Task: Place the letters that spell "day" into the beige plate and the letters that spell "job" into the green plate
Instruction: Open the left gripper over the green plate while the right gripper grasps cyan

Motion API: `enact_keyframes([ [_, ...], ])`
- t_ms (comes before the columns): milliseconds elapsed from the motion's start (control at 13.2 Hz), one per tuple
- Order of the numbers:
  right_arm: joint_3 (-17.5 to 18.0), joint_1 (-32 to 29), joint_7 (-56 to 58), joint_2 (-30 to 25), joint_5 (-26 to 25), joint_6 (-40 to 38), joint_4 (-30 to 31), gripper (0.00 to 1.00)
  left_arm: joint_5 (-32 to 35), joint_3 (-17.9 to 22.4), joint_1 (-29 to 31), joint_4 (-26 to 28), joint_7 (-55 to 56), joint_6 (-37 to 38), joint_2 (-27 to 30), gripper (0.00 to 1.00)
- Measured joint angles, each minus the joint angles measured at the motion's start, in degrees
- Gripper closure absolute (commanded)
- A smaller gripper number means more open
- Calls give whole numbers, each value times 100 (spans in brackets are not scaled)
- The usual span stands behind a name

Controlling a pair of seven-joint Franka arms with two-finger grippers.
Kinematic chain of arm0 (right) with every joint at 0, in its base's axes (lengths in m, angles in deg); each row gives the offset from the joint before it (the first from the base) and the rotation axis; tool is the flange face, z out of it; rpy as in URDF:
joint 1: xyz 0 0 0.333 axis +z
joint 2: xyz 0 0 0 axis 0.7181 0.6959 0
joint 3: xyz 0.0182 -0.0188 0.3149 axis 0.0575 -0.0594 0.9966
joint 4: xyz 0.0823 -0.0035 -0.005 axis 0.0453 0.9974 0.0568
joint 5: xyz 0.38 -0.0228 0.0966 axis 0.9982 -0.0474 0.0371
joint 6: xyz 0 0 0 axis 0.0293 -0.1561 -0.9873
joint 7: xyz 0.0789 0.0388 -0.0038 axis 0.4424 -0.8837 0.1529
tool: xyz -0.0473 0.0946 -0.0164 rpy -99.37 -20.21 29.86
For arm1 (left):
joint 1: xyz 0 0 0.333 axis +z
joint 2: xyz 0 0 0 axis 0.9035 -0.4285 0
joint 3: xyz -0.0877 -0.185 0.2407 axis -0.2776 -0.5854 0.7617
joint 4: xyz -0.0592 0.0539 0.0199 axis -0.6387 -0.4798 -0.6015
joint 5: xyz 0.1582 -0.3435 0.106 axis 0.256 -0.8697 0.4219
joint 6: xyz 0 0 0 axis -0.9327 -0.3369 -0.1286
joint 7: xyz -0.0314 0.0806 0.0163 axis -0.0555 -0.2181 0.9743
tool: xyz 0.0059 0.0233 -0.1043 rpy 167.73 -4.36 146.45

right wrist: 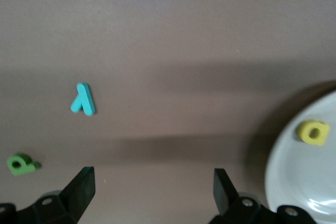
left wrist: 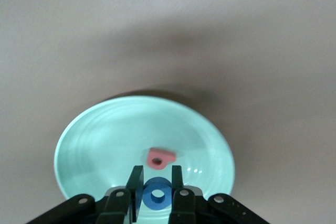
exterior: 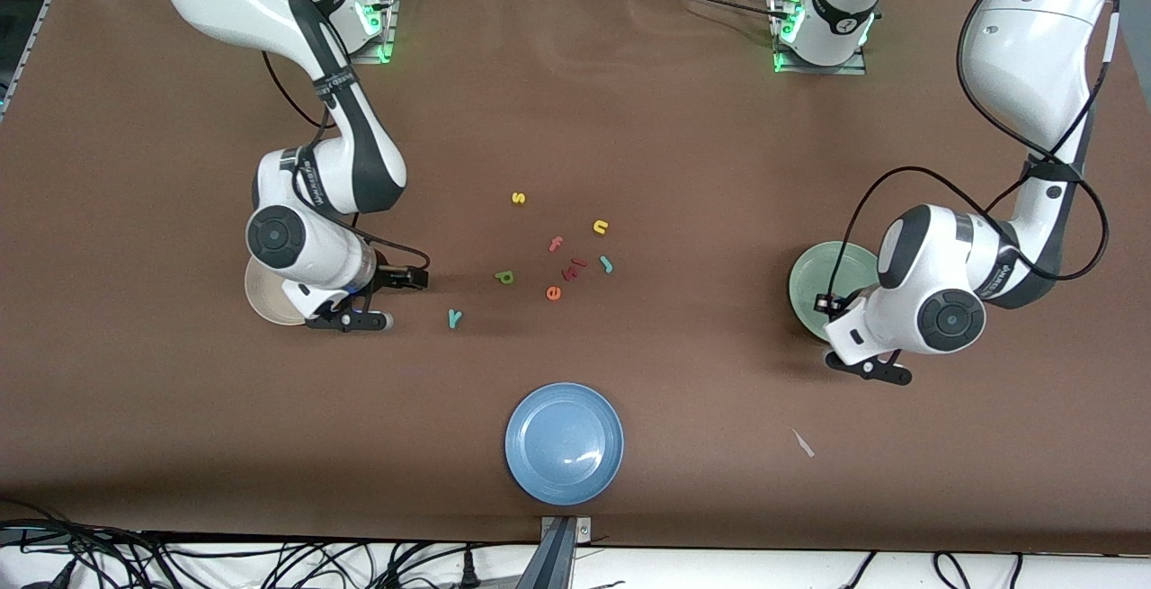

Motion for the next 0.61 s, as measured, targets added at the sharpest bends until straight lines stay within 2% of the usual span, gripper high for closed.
enact_keyframes([
  [228,4,215,-410,513,0,22,-400,0,226,-4,231,1023,-4,-880,302,95],
  [304,5,303,-616,681,0,43,-543,0,238,-5,308,1307,-11,-1044,402,92],
  [380,5,358,-792,807,0,49,-672,0,238,-8,355,1510,-17,-1127,501,85],
  [456,4,388,-962,907,0,75,-773,0,239,-12,391,1692,-19,-1236,590,53],
  [532,5,404,-1139,988,0,159,-839,0,239,-14,414,1869,-21,-1374,671,1],
  [608,7,421,-1258,1047,0,265,-871,0,239,-18,423,1987,-22,-1453,723,0],
])
